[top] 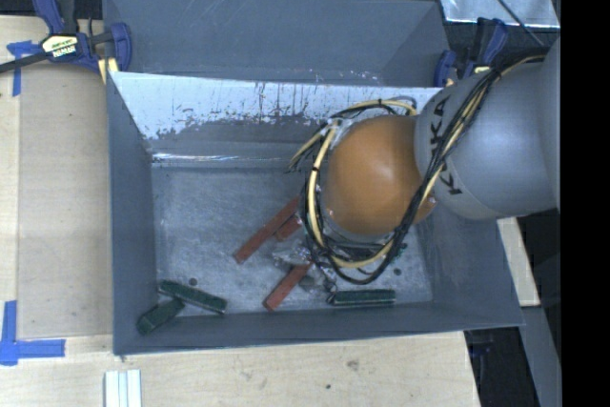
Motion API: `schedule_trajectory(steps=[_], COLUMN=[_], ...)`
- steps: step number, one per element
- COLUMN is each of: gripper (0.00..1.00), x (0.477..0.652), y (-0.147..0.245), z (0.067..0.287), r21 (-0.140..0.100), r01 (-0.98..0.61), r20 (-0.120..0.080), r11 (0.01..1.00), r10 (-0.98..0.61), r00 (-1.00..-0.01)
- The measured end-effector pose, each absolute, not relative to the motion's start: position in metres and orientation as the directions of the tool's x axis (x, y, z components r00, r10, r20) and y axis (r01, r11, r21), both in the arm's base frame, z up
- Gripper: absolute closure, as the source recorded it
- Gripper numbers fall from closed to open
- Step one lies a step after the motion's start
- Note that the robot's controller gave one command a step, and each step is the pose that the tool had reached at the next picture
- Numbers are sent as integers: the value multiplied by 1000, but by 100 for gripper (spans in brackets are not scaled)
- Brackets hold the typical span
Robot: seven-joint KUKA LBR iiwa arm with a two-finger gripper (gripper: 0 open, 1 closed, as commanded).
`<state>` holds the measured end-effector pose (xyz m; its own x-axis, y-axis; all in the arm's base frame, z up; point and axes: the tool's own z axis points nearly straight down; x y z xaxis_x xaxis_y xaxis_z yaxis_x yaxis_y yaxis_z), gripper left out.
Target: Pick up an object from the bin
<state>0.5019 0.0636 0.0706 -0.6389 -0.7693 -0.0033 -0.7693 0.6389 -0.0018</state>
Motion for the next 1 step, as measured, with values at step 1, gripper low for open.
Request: schedule_trajectory(steps=[1], gripper=[100], x=[502], y=[64], z=[71], r21=[-2], r01=[-769], r20=[-3], r11=[639], r10=[-769], r00=[-639])
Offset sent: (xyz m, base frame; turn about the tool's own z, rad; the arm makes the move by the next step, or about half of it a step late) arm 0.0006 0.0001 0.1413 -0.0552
